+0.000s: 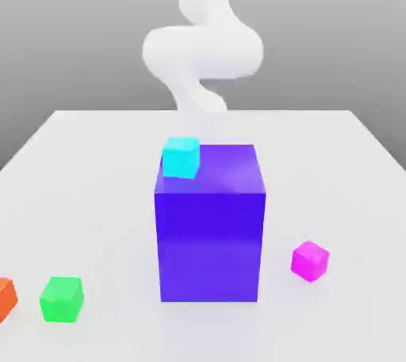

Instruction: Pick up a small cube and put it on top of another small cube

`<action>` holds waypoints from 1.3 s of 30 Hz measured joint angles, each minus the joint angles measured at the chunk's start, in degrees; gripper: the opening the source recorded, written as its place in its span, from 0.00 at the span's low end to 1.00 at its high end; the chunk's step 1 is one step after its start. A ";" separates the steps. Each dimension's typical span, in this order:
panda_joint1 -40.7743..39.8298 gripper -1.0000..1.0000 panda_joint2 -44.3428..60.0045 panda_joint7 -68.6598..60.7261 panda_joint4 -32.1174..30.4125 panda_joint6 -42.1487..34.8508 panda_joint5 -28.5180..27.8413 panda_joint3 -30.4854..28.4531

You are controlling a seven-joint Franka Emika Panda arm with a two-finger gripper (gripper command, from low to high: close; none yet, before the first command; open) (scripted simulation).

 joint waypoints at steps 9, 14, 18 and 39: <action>9.59 0.50 19.18 -6.39 -12.52 13.09 3.98 4.21; 13.81 0.50 30.05 -8.62 -19.55 20.54 4.38 8.21; 17.06 0.50 38.45 -7.97 -25.05 26.38 1.36 11.20; 23.31 0.00 48.60 -3.86 -26.82 33.98 -5.52 5.64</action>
